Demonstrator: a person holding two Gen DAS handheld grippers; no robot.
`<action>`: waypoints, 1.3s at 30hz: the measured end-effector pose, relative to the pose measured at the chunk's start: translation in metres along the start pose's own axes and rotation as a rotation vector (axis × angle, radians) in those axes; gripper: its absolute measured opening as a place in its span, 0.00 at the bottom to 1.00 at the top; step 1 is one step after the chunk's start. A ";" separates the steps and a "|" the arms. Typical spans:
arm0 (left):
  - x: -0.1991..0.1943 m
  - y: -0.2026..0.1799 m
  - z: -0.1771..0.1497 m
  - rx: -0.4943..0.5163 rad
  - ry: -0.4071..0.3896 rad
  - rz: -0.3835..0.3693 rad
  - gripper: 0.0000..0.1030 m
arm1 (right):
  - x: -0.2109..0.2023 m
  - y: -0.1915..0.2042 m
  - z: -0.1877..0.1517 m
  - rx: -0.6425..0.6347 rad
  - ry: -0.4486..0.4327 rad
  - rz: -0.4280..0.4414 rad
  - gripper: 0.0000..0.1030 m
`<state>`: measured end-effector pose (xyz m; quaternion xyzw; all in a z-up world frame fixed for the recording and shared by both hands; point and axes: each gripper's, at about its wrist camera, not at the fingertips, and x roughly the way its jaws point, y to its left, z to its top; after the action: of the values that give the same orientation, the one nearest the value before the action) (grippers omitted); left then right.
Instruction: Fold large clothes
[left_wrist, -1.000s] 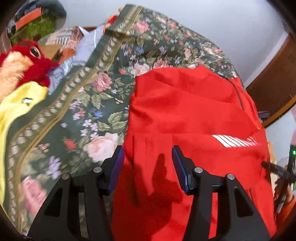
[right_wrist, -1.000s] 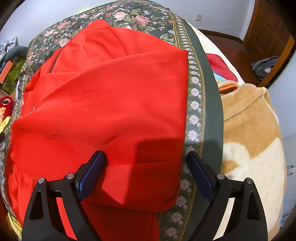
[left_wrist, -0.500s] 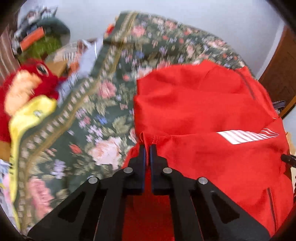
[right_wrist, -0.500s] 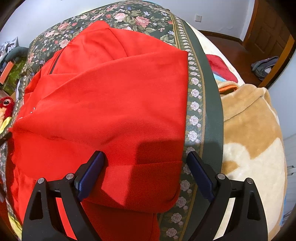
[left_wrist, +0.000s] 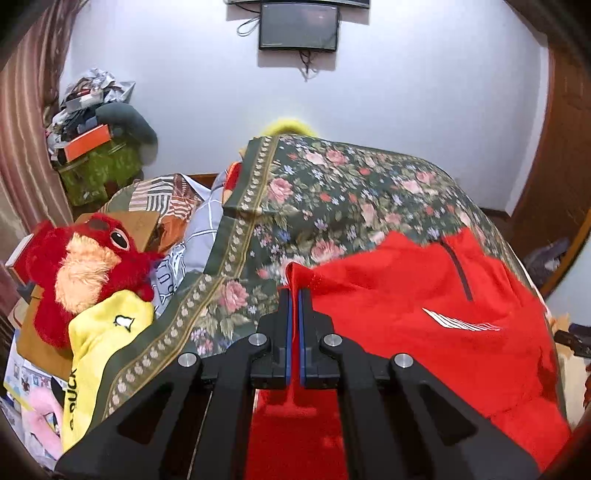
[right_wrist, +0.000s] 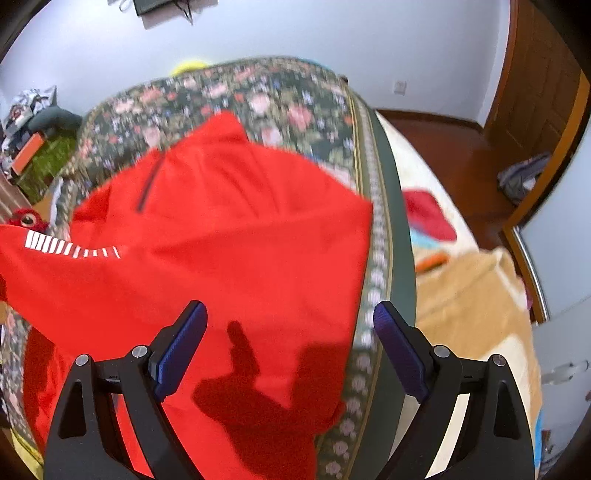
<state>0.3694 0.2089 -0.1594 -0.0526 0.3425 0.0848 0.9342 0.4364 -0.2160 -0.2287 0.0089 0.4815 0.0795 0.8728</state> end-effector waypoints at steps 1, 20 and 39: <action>0.007 0.001 0.002 -0.007 0.010 0.006 0.01 | 0.003 0.001 0.004 -0.004 -0.004 0.001 0.87; 0.139 0.020 -0.081 -0.012 0.430 0.131 0.18 | 0.062 -0.012 -0.017 0.066 0.187 0.035 0.91; 0.033 0.003 -0.072 0.056 0.386 0.050 0.61 | 0.012 -0.019 -0.057 0.019 0.276 0.038 0.91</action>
<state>0.3482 0.2046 -0.2356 -0.0332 0.5188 0.0867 0.8498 0.3974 -0.2367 -0.2706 0.0150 0.5973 0.0919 0.7966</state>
